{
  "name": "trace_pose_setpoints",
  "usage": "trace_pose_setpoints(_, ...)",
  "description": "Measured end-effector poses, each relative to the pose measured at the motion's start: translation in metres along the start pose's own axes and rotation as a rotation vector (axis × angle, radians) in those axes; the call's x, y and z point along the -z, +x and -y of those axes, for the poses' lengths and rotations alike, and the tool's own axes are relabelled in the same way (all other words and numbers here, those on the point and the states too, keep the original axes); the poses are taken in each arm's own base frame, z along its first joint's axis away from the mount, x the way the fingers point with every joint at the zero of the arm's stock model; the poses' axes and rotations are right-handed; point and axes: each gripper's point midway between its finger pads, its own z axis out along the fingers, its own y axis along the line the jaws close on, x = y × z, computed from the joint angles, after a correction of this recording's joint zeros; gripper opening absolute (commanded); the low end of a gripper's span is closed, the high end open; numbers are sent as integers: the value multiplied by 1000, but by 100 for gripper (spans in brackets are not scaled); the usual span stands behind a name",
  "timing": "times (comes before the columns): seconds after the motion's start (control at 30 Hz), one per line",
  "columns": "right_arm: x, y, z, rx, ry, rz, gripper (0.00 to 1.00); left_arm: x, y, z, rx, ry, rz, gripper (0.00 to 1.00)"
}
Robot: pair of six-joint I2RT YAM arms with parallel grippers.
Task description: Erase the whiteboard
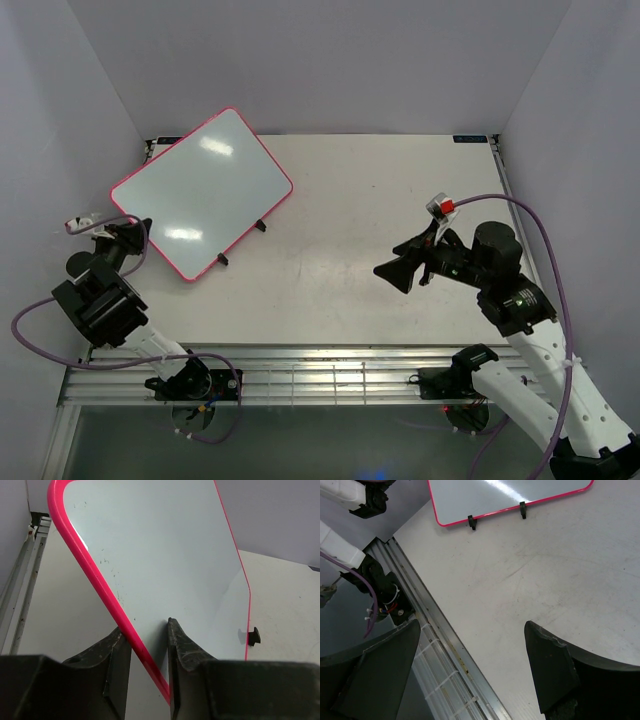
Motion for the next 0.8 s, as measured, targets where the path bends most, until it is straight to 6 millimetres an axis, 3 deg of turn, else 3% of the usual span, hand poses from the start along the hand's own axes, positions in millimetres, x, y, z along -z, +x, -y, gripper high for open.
trace_pose_setpoints(0.23, 5, -1, -7, 16, -22, 17, 90, 7, -3, 8, -41, -16, 12, 0)
trace_pose_setpoints(0.8, 2, 7, -6, 14, -36, 10, 90, 26, 2, 3, -23, -102, 23, 0)
